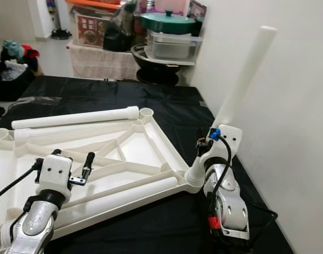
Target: Building children table
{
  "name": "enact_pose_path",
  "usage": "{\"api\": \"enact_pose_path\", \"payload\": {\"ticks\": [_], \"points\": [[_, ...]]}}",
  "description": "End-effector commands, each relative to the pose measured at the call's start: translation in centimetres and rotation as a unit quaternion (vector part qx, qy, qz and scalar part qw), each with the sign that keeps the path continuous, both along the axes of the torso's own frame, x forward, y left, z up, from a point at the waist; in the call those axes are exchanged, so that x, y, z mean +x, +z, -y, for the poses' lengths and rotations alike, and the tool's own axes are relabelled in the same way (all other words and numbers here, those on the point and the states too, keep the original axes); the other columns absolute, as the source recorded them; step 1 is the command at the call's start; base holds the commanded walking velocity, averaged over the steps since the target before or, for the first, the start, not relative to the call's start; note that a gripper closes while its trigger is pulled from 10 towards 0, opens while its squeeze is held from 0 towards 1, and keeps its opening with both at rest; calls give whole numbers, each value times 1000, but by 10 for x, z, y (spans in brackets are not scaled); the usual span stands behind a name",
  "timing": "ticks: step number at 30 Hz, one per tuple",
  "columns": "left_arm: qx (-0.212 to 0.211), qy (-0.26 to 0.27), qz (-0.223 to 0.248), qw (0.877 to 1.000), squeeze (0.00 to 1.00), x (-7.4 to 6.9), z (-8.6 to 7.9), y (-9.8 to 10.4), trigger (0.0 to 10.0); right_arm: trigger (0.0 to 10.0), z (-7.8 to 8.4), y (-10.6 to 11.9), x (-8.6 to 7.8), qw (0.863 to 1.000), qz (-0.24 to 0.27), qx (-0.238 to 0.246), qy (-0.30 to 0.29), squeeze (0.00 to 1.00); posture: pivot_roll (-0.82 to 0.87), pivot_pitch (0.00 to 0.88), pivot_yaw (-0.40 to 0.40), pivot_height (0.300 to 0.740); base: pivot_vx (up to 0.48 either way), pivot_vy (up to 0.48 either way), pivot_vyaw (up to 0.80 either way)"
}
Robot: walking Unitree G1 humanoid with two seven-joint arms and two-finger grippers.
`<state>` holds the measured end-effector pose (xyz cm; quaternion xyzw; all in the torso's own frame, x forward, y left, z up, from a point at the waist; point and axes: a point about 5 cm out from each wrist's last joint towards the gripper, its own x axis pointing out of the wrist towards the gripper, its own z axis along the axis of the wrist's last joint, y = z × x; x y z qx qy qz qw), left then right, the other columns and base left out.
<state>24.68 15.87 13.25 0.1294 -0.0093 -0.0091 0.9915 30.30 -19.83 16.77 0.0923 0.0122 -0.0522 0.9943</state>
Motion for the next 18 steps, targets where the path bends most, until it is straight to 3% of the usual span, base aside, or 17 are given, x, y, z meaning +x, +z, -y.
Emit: {"api": "enact_pose_path", "payload": {"ticks": [1, 2, 5, 8, 9, 10, 11, 12, 13, 14, 16, 17, 18], "points": [[3, -3, -9, 1000, 0, 0, 0, -3, 10000, 10000, -1, -13, 0, 999, -30, 15, 15, 1000, 98, 0, -97, 740, 0, 0, 0], [2, -3, -10, 1000, 0, 1, 0, -3, 10000, 10000, 0, -2, 2, 998, -2, 23, 51, 0, 96, 0, -97, 740, 0, 0, 0], [1, -4, -10, 1000, 0, 1, 0, -3, 10000, 10000, 0, 12, 4, 996, 39, 20, 80, 0, 91, 0, -96, 740, 0, 0, 0], [0, -4, -11, 1000, 0, 1, 1, -4, 10000, 10000, -5, 39, -1, 971, 106, -17, 214, 0, 93, 0, -98, 740, 0, 0, 0], [0, -4, -11, 1000, 0, 1, 1, -4, 10000, 10000, -5, 39, -1, 971, 106, -17, 214, 0, 93, 0, -98, 740, 0, 0, 0], [0, -6, -12, 1000, 0, 0, 3, -4, 10000, 10000, -10, 44, -11, 942, 113, -34, 313, 0, 93, 0, -98, 740, 0, 0, 0], [0, -6, -12, 1000, 0, 0, 3, -4, 10000, 10000, -10, 44, -11, 942, 113, -34, 313, 0, 93, 0, -98, 740, 0, 0, 0], [1, -6, -12, 1000, 0, -1, 3, -5, 10000, 10000, -13, 45, -18, 922, 113, -41, 369, 0, 93, 0, -98, 740, 0, 0, 0], [1, -5, -12, 1000, 0, -2, 4, -5, 10000, 10000, -18, 46, -31, 884, 111, -46, 453, 0, 111, 0, -113, 740, 0, 0, 0], [1, -5, -12, 1000, 0, -2, 4, -5, 10000, 10000, -18, 46, -31, 884, 111, -46, 453, 0, 111, 0, -113, 740, 0, 0, 0], [1, -3, -11, 1000, 0, -3, 4, -5, 10000, 10000, -22, 45, -41, 853, 109, -38, 509, 0, 111, 0, -113, 740, 0, 0, 0], [1, -3, -11, 1000, 0, -3, 4, -5, 10000, 10000, -22, 45, -41, 853, 109, -38, 509, 0, 111, 0, -113, 740, 0, 0, 0], [1, -2, -11, 1000, 0, -3, 4, -5, 10000, 10000, -24, 45, -44, 844, 110, -33, 524, 0, 112, 0, -113, 740, 0, 0, 0]]}}
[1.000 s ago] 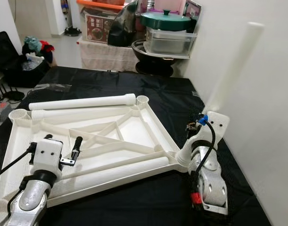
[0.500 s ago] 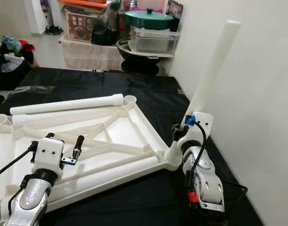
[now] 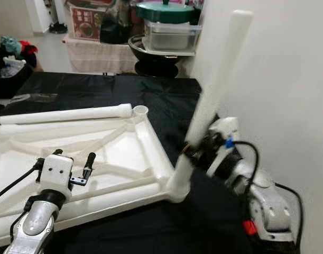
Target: Building children table
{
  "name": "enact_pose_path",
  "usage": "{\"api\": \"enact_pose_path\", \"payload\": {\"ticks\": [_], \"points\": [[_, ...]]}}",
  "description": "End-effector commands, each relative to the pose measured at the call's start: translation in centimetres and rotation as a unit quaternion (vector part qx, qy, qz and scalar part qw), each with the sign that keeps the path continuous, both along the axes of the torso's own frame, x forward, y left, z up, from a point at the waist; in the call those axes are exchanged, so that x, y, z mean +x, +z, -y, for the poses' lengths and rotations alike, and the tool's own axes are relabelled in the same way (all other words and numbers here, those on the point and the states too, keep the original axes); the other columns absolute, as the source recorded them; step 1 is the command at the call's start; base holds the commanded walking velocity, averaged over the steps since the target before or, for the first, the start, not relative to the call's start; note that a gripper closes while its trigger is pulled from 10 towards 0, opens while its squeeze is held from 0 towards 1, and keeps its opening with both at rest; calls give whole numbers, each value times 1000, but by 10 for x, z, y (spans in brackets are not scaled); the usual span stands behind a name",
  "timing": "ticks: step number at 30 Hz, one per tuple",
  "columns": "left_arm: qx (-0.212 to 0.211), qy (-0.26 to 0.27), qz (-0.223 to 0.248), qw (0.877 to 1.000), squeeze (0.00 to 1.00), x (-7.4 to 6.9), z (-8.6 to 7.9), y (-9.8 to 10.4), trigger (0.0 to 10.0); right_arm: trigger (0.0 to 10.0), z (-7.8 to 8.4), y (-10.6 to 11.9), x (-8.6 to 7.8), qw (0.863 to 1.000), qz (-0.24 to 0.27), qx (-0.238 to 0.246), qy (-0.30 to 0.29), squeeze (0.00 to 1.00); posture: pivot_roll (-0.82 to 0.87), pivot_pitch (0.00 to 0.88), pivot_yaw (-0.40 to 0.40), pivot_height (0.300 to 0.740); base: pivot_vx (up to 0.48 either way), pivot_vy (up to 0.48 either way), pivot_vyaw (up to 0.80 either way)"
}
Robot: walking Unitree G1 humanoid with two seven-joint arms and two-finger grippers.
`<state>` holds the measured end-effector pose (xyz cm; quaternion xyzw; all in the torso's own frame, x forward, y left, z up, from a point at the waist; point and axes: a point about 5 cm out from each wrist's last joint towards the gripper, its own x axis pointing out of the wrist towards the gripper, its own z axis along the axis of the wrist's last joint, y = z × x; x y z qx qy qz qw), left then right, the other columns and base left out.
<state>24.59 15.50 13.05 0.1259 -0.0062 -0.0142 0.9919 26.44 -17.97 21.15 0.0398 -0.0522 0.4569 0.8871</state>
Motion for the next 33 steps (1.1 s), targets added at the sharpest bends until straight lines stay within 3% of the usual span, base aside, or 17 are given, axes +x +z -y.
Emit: {"api": "enact_pose_path", "payload": {"ticks": [1, 2, 4, 8, 9, 13, 17, 19, 20, 21, 22, 23, 24, 28, 31, 32, 33], "points": [[4, 2, -7, 1000, 0, -2, 0, -3, 10000, 10000, -6, 2, -5, 999, 0, 3, 34, 0, 112, 0, -113, 740, 0, 0, 0], [4, 2, -7, 1000, 0, -2, 0, -2, 10000, 9098, -8, 2, -5, 999, -1, 8, 43, 0, 110, 0, -112, 740, 0, 0, 0], [5, 0, -7, 1000, 0, -2, 0, -2, 10000, 2784, -10, -2, -1, 999, -5, 10, 35, 0, 109, 0, -109, 740, 0, 0, 0], [6, 0, -7, 1000, 0, -2, 0, -2, 10000, 2784, -11, -4, 3, 1000, -8, 13, 21, 0, 109, 0, -109, 740, 0, 0, 0], [7, -2, -8, 1000, 0, -2, 0, -2, 10000, 0, -8, -9, 9, 1000, -14, 9, -17, 0, 109, 0, -105, 740, 0, 0, 0], [7, -3, -9, 1000, 0, -2, 0, -3, 10000, 0, 5, -24, 27, 988, -39, 2, -146, 0, 113, 0, -109, 740, 0, 0, 0], [6, -2, -7, 1000, 0, -2, 1, -2, 10000, 0, 52, -49, 49, 877, -105, 4, -469, 0, 108, 0, -112, 740, 0, 0, 0], [6, -2, -7, 1000, 0, -2, 1, -2, 10000, 0, 52, -49, 49, 877, -105, 4, -469, 0, 108, 0, -112, 740, 0, 0, 0], [6, -2, -7, 1000, 0, -2, 1, -2, 10000, 0, 69, -59, 47, 820, -133, 4, -556, 0, 106, 0, -114, 740, 0, 0, 0], [6, -2, -7, 1000, 0, -2, 1, -2, 10000, 0, 69, -59, 47, 820, -133, 4, -556, 0, 106, 0, -114, 740, 0, 0, 0], [6, -1, -6, 1000, 0, -2, 1, -1, 10000, 0, 78, -68, 39, 765, -151, 1, -626, 0, 117, 0, -118, 740, 0, 0, 0], [6, -1, -6, 1000, 0, -2, 1, -1, 10000, 0, 78, -68, 39, 765, -151, 1, -626, 0, 117, 0, -118, 740, 0, 0, 0], [6, 0, -5, 1000, 0, -2, 1, 0, 10000, 0, 77, -72, 32, 728, -153, 4, -669, 0, 114, 0, -114, 740, 0, 0, 0], [6, -1, -5, 1000, 0, -2, 1, -1, 10000, 0, 56, -75, 28, 733, -160, 13, -661, 0, 116, 0, -113, 740, 0, 0, 0], [6, -2, -6, 1000, 0, -2, 1, -1, 10000, 0, 42, -76, 31, 757, -168, 11, -632, 0, 115, 0, -114, 740, 0, 0, 0], [6, -2, -6, 1000, 0, -1, 0, -1, 10000, 0, 28, -78, 34, 781, -179, 20, -597, 0, 114, 0, -115, 740, 0, 0, 0], [6, -2, -6, 1000, 0, 0, -1, -1, 10000, 10000, 13, -75, 41, 825, -181, 24, -534, 0, 110, 0, -113, 740, 0, 0, 0]]}}
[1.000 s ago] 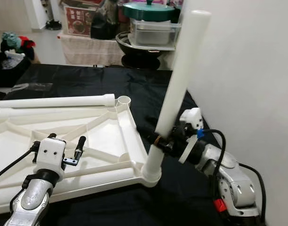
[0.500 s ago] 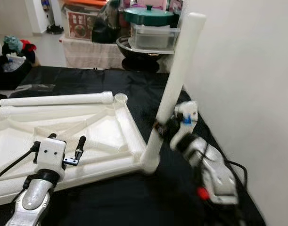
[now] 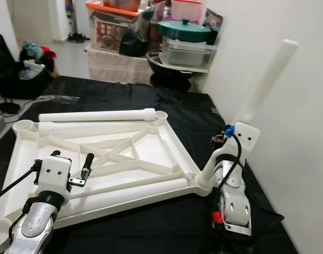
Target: Building children table
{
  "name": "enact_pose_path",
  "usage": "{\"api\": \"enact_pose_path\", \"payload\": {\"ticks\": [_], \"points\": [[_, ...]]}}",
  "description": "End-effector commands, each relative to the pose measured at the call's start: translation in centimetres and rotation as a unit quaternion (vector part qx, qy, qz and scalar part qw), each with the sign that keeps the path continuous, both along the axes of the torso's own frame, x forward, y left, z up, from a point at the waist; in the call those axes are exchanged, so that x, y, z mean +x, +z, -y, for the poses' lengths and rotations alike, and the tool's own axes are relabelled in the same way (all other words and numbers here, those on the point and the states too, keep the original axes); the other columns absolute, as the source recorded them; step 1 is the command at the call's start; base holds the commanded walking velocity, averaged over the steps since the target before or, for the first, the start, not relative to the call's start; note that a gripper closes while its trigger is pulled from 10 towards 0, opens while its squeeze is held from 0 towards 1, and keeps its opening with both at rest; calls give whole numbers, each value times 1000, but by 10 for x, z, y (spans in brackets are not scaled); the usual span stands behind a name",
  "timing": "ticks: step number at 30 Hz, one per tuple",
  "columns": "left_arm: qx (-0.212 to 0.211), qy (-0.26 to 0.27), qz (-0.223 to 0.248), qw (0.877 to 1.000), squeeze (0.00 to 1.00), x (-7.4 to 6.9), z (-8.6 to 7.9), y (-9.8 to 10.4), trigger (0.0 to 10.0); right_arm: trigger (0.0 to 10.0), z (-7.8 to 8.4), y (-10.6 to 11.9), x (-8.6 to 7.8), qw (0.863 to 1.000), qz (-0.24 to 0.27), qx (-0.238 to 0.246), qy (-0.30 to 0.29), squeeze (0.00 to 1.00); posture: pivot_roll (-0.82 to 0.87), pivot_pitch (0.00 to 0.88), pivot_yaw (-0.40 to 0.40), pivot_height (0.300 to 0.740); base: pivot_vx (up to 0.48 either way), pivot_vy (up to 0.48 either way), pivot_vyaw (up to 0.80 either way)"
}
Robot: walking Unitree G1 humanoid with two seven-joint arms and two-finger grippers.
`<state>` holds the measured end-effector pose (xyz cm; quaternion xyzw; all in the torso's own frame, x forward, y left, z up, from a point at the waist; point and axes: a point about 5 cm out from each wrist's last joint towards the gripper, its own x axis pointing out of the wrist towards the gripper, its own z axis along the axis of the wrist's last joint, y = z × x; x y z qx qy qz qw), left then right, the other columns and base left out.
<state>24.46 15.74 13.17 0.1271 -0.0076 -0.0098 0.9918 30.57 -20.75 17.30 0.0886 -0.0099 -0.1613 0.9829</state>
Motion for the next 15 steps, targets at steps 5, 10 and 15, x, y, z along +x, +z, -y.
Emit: {"api": "enact_pose_path", "payload": {"ticks": [5, 10, 15], "points": [[4, -6, -6, 1000, 0, 4, -1, -1, 10000, 10000, -20, -26, 11, 986, -54, 29, 152, 1000, 114, 0, -119, 740, 0, 0, 0], [5, -6, -7, 1000, 0, 5, -1, -1, 10000, 10000, -15, -20, 12, 984, -44, 28, 168, 1000, 113, 0, -115, 740, 0, 0, 0], [6, -7, -8, 1000, 0, 5, -2, -2, 10000, 10000, -16, 9, 7, 956, 27, 15, 293, 0, 117, 0, -114, 740, 0, 0, 0]]}}
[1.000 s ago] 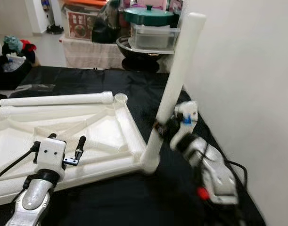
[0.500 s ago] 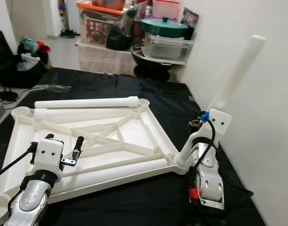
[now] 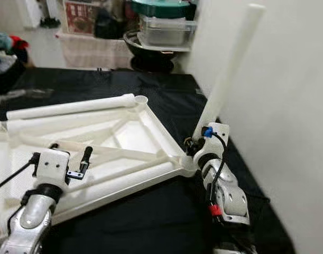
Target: Building children table
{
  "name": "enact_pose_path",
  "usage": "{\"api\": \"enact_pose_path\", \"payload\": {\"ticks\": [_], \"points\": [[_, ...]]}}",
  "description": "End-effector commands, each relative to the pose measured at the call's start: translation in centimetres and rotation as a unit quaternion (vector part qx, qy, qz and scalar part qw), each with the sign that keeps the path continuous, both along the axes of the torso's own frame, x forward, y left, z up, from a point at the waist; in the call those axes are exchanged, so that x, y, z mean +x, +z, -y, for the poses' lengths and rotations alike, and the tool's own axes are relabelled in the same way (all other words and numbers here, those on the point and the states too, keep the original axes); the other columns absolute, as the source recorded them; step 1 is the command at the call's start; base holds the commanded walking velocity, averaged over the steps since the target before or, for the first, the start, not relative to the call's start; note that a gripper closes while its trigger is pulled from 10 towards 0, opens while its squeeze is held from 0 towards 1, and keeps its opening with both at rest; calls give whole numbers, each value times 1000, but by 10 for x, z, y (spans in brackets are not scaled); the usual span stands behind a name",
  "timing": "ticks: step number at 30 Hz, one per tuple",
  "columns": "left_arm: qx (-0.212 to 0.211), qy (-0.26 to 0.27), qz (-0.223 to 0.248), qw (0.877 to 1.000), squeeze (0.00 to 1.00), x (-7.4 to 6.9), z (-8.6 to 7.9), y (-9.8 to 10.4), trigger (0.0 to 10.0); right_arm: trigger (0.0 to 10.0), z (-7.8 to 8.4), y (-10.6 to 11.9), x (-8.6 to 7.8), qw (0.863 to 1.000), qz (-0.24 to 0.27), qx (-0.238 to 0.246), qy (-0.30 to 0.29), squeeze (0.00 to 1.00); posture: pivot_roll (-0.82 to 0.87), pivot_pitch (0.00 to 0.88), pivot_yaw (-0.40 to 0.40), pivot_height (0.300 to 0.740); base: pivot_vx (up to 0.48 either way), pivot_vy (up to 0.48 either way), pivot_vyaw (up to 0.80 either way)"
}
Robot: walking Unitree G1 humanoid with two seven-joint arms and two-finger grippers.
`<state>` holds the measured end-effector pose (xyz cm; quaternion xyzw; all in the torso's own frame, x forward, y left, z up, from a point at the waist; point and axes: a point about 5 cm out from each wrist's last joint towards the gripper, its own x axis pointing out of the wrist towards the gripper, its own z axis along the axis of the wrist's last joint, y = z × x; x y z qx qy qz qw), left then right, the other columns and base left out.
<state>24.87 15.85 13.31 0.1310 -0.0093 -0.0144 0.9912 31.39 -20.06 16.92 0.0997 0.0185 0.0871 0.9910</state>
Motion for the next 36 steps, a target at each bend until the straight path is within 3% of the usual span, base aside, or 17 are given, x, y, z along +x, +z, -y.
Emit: {"api": "enact_pose_path", "payload": {"ticks": [1, 2, 3, 4, 6, 7, 14, 15, 17, 18, 21, 25, 26, 27, 28, 30, 36], "points": [[2, -2, -9, 1000, 0, 1, 0, -3, 10000, 10000, -9, 12, -1, 998, 30, 11, 46, 0, 117, 0, -114, 740, 0, 0, 0], [2, -3, -9, 1000, 0, 1, 1, -3, 10000, 10000, -19, 26, -11, 987, 69, -1, 146, 0, 116, 0, -111, 740, 0, 0, 0], [2, -3, -9, 1000, 0, 1, 1, -3, 10000, 10000, -19, 26, -11, 987, 69, -1, 146, 0, 116, 0, -111, 740, 0, 0, 0], [2, -4, -9, 1000, 0, 1, 2, -3, 10000, 10000, -31, 35, -26, 965, 95, -9, 244, 0, 117, 0, -115, 740, 0, 0, 0], [2, -4, -9, 1000, 0, 1, 2, -3, 10000, 10000, -31, 35, -26, 965, 95, -9, 244, 0, 117, 0, -115, 740, 0, 0, 0], [1, -4, -8, 1000, 0, 0, 3, -3, 10000, 10000, -41, 38, -40, 940, 108, -13, 324, 0, 116, 0, -115, 740, 0, 0, 0], [1, -10, -10, 1000, 0, -3, 8, -4, 10000, 10000, -50, 35, -49, 915, 106, -20, 390, 0, 122, 0, -119, 740, 0, 0, 0], [0, -10, -10, 1000, 0, -3, 8, -4, 10000, 8314, -49, 36, -46, 914, 107, -18, 392, 0, 123, 0, -121, 740, 0, 0, 0], [-1, -9, -10, 1000, 0, -2, 8, -4, 10000, 8314, -48, 37, -45, 913, 109, -16, 393, 0, 123, 0, -121, 740, 0, 0, 0], [-2, -8, -9, 1000, 0, -2, 8, -3, 10000, 0, -46, 37, -40, 918, 109, -12, 381, 0, 123, 0, -121, 740, 0, 0, 0], [-2, -8, -8, 1000, 0, -2, 9, -3, 10000, 0, -41, 39, -35, 926, 115, -8, 359, 0, 122, 0, -124, 740, 0, 0, 0], [-3, -7, -8, 1000, 0, -2, 8, -3, 10000, 0, -30, 36, -22, 952, 99, -23, 288, 0, 118, 0, -125, 740, 0, 0, 0], [-2, -8, -7, 1000, 0, -1, 8, -3, 10000, 0, -14, 28, -4, 983, 59, -52, 164, 0, 116, 0, -122, 740, 0, 0, 0], [-2, -8, -7, 1000, 0, -1, 8, -3, 10000, 0, -14, 28, -4, 983, 59, -52, 164, 0, 116, 0, -122, 740, 0, 0, 0], [-1, -8, -8, 1000, 0, -2, 8, -3, 10000, 0, 23, 20, 11, 998, 13, -33, -58, 0, 122, 0, -124, 740, 0, 0, 0], [0, -7, -8, 1000, 0, -3, 7, -4, 10000, 0, 58, 0, 12, 956, -58, 14, -288, 0, 126, 0, -123, 740, 0, 0, 0], [0, -5, -7, 1000, 0, -1, 6, -3, 10000, 0, 56, -12, 4, 934, -71, 25, -349, 0, 129, 0, -120, 740, 0, 0, 0]]}}
